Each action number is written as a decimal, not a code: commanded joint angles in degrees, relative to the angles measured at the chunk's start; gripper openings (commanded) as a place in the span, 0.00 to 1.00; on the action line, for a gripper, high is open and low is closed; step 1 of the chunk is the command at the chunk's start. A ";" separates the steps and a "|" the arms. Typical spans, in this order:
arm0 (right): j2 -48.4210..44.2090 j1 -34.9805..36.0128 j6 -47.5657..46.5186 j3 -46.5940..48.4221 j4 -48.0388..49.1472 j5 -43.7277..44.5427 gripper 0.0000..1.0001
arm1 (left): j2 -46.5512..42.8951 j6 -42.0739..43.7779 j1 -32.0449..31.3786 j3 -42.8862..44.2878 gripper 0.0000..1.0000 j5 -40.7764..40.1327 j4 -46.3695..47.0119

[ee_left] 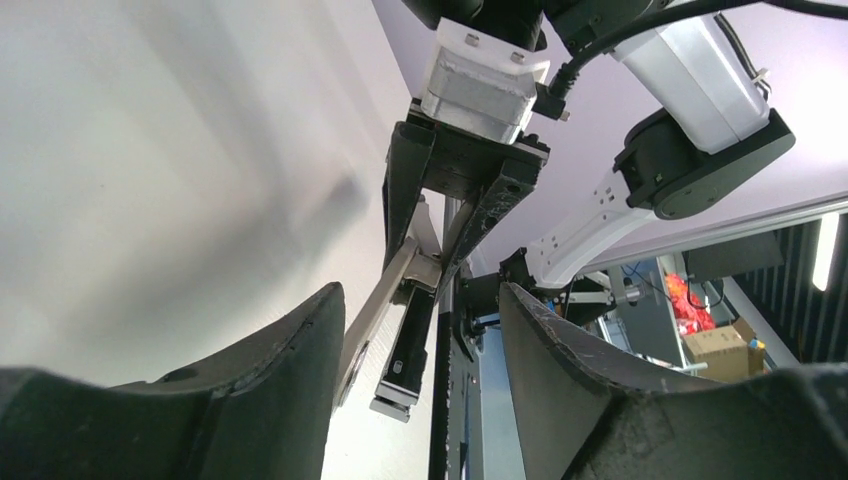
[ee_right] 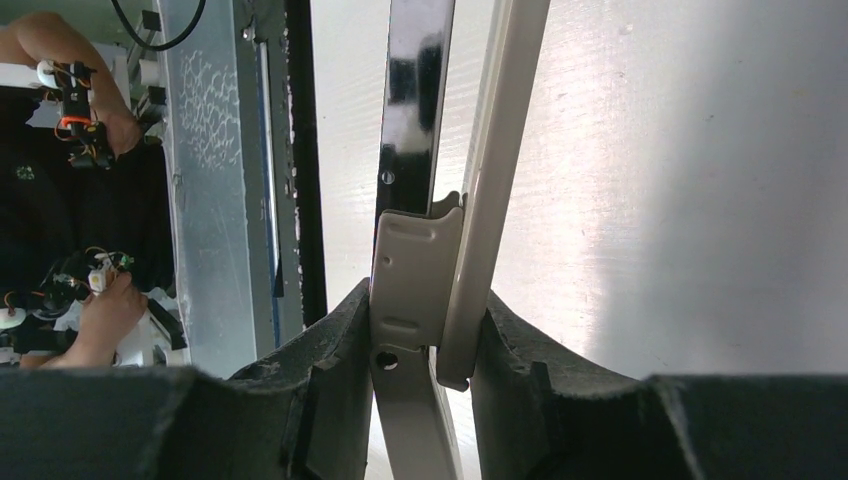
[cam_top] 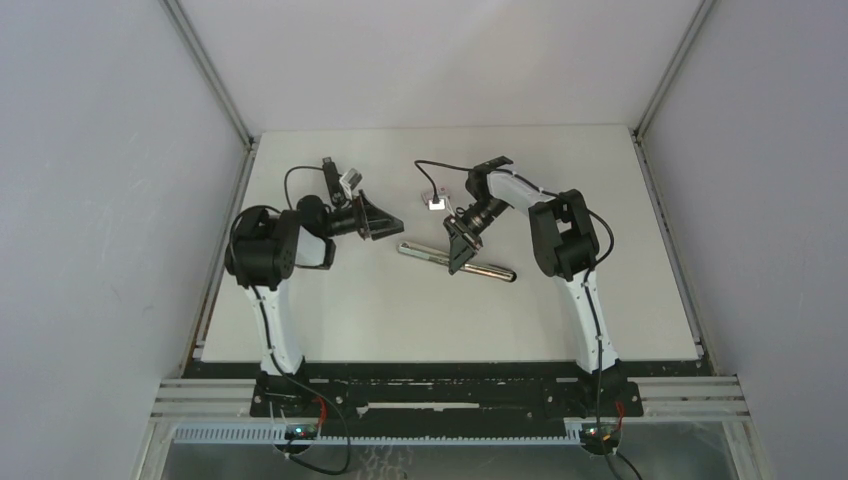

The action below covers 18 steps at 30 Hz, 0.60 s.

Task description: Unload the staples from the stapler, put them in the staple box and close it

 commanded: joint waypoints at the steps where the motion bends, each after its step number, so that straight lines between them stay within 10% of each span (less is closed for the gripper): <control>1: -2.16 0.07 -1.73 1.49 -2.45 -4.58 0.06 | -2.49 -0.79 1.37 0.08 0.63 -0.71 2.85; 18: -9.16 -0.96 4.84 -5.21 8.92 2.44 0.01 | -5.57 0.66 3.79 0.91 0.72 -1.51 -3.59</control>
